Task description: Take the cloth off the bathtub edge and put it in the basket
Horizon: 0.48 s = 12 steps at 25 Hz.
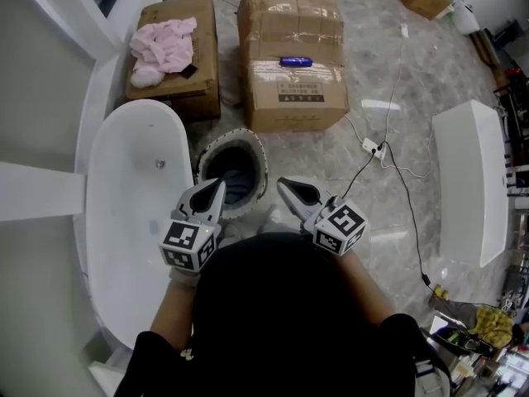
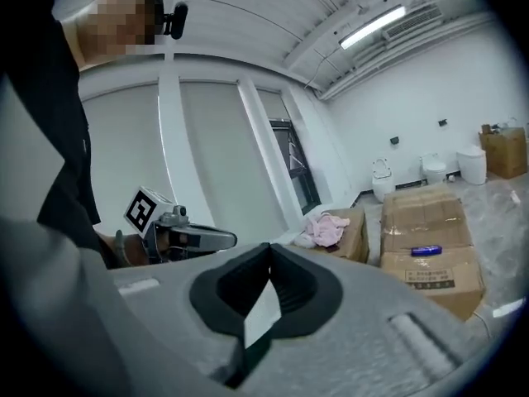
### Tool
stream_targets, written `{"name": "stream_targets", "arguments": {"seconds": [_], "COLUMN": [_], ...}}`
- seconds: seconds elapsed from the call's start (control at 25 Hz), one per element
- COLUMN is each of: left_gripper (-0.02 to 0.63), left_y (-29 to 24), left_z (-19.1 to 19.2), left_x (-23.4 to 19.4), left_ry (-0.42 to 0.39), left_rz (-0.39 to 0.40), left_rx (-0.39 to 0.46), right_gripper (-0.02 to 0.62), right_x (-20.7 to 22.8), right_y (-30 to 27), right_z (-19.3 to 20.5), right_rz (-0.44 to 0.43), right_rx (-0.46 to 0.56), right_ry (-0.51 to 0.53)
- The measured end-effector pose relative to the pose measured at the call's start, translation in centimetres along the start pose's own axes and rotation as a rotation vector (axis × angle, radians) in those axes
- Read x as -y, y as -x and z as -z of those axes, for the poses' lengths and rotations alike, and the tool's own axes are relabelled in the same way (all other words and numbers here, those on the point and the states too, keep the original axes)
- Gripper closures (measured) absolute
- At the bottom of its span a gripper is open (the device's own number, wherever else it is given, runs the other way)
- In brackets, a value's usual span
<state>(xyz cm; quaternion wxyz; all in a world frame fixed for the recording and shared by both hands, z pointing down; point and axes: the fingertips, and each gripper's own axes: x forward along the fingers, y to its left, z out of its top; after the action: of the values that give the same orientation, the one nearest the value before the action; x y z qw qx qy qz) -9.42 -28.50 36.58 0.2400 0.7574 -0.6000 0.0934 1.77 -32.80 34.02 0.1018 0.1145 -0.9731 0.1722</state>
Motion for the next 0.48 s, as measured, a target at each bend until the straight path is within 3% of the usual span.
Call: {"name": "stream_targets", "arguments": {"seconds": [0.48], "left_gripper": [0.592], "left_y": [-0.08], "left_z": [0.15], "left_x": [-0.39], "left_ry": [0.008], "left_rz": [0.005], "left_rx": [-0.011], "right_gripper": [0.598], "right_x": [0.15], "right_y": [0.0], "right_z": [0.16], "right_rz": [0.025], "right_rx": [0.002], "right_ry": [-0.003]}}
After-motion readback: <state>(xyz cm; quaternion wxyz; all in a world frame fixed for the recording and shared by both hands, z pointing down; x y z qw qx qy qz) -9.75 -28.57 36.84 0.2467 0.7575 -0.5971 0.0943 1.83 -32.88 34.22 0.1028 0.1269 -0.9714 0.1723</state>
